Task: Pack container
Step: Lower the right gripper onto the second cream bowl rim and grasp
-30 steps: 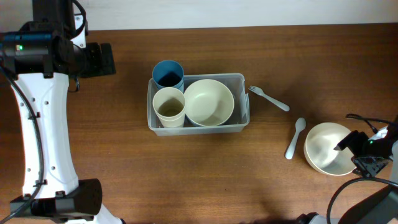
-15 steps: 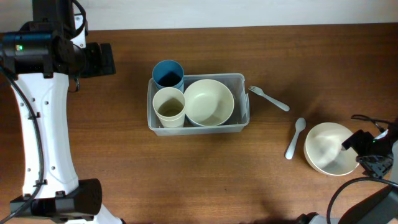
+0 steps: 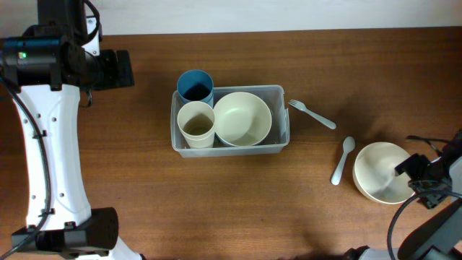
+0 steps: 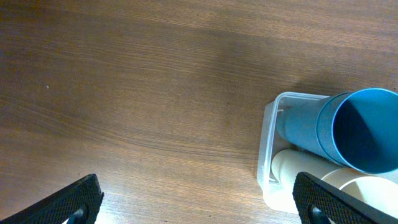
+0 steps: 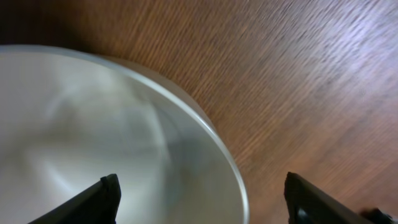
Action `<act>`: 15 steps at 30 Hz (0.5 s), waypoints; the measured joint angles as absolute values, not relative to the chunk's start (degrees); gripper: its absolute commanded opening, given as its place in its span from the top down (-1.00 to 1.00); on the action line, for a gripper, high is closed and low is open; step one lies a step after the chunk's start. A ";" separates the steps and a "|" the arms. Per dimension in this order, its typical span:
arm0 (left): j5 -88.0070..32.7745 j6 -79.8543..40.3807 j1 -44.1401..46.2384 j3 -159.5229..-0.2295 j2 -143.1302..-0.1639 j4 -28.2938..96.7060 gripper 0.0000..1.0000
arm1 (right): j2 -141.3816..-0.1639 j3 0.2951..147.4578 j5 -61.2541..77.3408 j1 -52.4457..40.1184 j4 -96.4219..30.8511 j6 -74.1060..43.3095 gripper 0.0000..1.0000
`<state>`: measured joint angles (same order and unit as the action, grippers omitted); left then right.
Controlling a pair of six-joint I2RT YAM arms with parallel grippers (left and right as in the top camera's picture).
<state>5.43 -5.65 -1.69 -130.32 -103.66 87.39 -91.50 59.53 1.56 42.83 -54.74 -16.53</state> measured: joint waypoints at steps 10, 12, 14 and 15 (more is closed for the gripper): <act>5.43 -5.65 -1.69 -130.32 -103.66 87.39 -1.00 | -92.03 56.05 3.51 42.83 -49.74 -16.56 0.14; 5.43 -5.65 -1.69 -130.32 -103.66 87.39 -0.99 | -92.05 55.48 3.77 42.83 -49.12 -16.75 0.14; 5.43 -5.65 -1.69 -130.32 -103.66 87.39 -1.00 | -92.07 54.87 3.97 42.83 -48.49 -16.75 0.14; 5.43 -5.65 -1.69 -130.32 -103.66 87.37 -1.00 | -92.07 54.63 4.03 42.83 -48.16 -16.82 0.14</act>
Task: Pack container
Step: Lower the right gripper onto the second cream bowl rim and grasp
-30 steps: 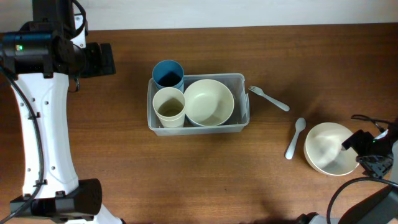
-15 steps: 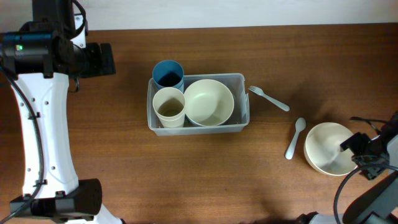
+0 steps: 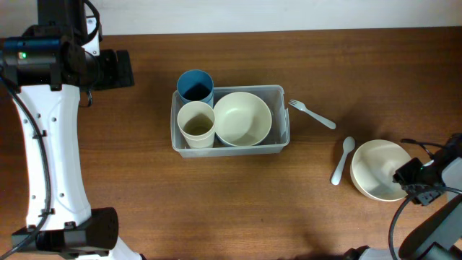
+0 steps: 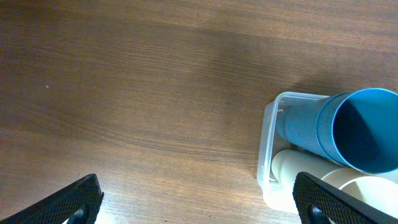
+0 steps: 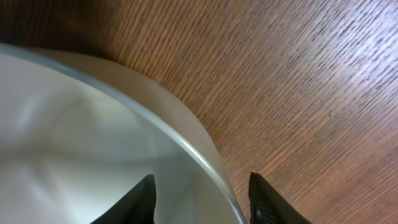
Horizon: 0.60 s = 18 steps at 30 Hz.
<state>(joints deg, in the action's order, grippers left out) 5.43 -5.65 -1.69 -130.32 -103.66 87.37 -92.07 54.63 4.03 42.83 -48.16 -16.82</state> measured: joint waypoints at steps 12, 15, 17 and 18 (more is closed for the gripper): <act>5.41 -5.65 -1.69 -130.32 -103.66 87.39 -0.99 | -92.09 50.26 5.23 42.83 -43.31 -18.00 0.24; 5.43 -5.65 -1.69 -130.32 -103.66 87.37 -1.00 | -92.12 48.84 5.67 42.83 -42.54 -18.00 0.35; 5.43 -5.65 -1.69 -130.32 -103.66 87.39 -1.00 | -92.12 48.49 6.02 42.83 -42.39 -18.00 0.49; 5.41 -5.65 -1.69 -130.32 -103.66 87.39 -0.99 | -92.12 48.47 6.11 42.83 -42.26 -17.93 0.61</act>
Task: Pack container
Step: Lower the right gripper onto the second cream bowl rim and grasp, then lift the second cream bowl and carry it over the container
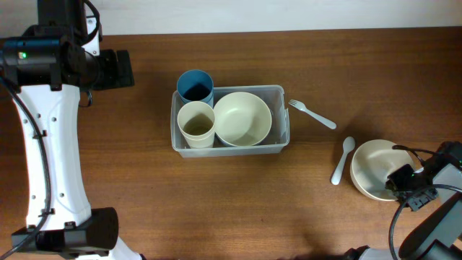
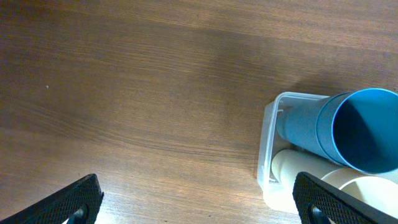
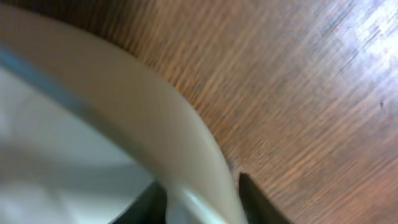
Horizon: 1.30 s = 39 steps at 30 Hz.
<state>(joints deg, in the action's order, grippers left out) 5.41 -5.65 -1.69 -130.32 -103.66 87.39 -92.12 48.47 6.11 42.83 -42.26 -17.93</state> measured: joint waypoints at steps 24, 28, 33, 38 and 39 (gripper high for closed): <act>5.41 -5.65 -1.69 -130.32 -103.66 87.39 -0.99 | -92.12 51.31 12.47 42.89 -43.00 -19.75 0.92; 5.41 -5.65 -1.69 -130.32 -103.66 87.39 -0.99 | -92.12 55.00 14.00 42.89 -44.84 -19.73 0.92; 5.41 -5.65 -1.69 -130.32 -103.66 87.39 -1.00 | -92.12 60.10 19.46 42.89 -46.46 -17.89 0.92; 5.41 -5.65 -1.69 -130.32 -103.66 87.39 -0.99 | -92.12 63.00 33.15 42.87 -46.44 -13.02 0.93; 5.41 -5.65 -1.69 -130.32 -103.66 87.39 -0.99 | -92.12 63.51 36.16 42.74 -46.61 -11.88 0.92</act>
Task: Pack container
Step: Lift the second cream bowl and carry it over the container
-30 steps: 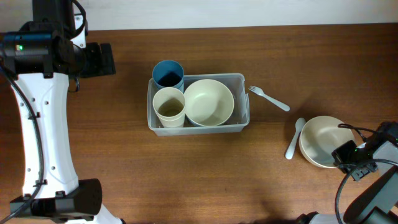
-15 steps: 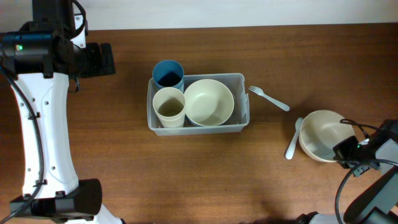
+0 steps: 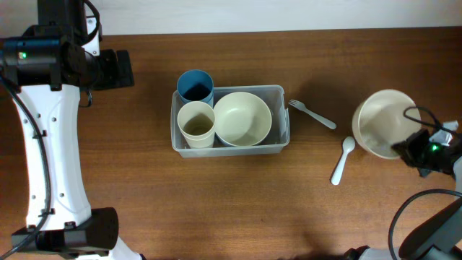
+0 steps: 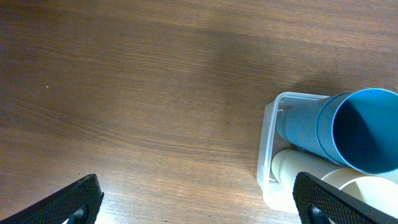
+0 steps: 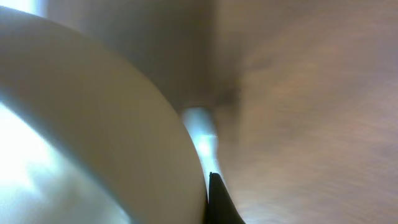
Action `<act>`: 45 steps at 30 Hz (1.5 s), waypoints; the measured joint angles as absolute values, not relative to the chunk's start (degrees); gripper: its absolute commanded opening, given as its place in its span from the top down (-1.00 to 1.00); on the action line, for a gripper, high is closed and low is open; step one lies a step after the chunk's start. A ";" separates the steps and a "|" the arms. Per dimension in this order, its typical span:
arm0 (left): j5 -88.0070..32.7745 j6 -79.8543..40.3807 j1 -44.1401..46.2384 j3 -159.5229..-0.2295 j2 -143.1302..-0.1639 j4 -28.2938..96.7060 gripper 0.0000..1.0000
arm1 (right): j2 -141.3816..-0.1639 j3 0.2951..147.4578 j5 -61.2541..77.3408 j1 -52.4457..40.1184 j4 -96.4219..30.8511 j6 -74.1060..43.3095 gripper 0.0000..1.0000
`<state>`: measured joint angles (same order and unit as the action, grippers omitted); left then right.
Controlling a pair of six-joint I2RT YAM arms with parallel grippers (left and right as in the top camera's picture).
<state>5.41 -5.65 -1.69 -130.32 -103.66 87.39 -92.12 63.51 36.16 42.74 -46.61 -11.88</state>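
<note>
A clear plastic container holds a blue cup, a cream cup and a cream bowl. A second cream bowl hangs tilted above the table at the right, my right gripper shut on its rim. It fills the right wrist view as a pale wall, with one dark fingertip against it. My left gripper stands open over bare wood left of the container and blue cup.
A white fork lies just right of the container. A white spoon lies below it, beside the held bowl, and shows blurred under the bowl as the spoon in the right wrist view. The table's right edge is close to the right arm.
The right gripper, then shut on the bowl's rim low on the table, now holds the bowl lifted, tilted and farther toward the back. The left arm has not moved.
The right gripper stood open over the rim of the bowl on the table. Then its fingers were closer together around the rim, then shut on it. Now the bowl is off the table and nearer the fork. The left arm stayed still throughout.
</note>
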 measured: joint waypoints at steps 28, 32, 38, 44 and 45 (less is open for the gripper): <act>5.43 -5.65 -1.69 -130.32 -103.66 87.37 -1.00 | -92.31 76.51 20.03 -7.55 -45.98 -13.96 0.92; 5.43 -5.65 -1.69 -130.32 -103.66 87.39 -0.99 | -93.49 76.51 13.54 -11.09 -44.71 -15.33 0.92; 5.43 -5.65 -1.69 -130.32 -103.66 87.37 -1.00 | -97.12 76.51 10.17 -12.86 -42.89 -17.21 0.92; 5.41 -5.65 -1.69 -130.32 -103.66 87.39 -1.00 | -100.77 76.51 9.78 -13.58 -41.12 -18.13 0.92; 5.41 -5.63 -1.69 -130.32 -103.66 87.39 -1.00 | -100.99 76.51 9.74 -13.93 -40.66 -18.20 0.93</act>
